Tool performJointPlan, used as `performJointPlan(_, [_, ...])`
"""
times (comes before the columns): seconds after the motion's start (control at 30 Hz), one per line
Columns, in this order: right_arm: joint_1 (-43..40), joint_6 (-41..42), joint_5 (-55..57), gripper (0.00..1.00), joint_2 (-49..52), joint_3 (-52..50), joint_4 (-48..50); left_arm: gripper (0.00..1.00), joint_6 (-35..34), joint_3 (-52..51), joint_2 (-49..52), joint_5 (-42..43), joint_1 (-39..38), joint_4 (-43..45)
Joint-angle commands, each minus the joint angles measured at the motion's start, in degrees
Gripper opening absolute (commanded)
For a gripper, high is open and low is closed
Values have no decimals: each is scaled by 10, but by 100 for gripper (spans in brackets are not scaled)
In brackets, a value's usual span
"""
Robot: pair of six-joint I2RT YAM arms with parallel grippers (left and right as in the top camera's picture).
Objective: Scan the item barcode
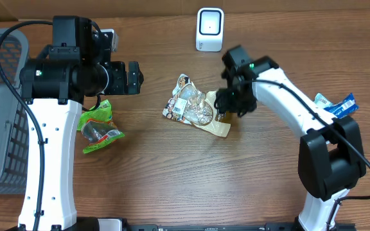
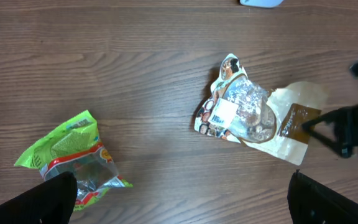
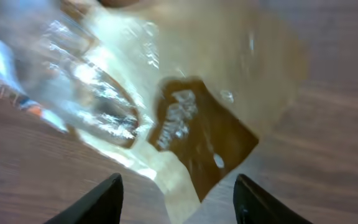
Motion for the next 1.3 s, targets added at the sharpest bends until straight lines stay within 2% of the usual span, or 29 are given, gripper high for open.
performJointPlan(0.0, [0,-133,14,59,-19,91,-2,100,-6,0,2,-1,0,0])
performJointPlan(0.17, [2,-205,14,71,-17,106,48,100,-6,0,2,-1,0,0])
performJointPlan(0.4, [17,-298,-66,72,1,82,70,100,-6,0,2,-1,0,0])
performJointPlan(0.53, [40,-309,-25,77,34,76,71,100,-6,0,2,-1,0,0])
performJointPlan(0.63, [44,-320,22,87,52,76,82,100,-6,0,2,-1,0,0])
performJointPlan(0.77, [31,-354,35,90,64,76,101,100,-6,0,2,-1,0,0])
performJointPlan(0.93, [-17,-384,-48,93,66,76,148,100,-6,0,2,-1,0,0])
performJointPlan(1.13, [-82,-390,-218,93,85,76,204,100,-6,0,2,-1,0,0])
performJointPlan(1.27, [-97,-390,-249,93,113,76,208,100,-6,0,2,-1,0,0])
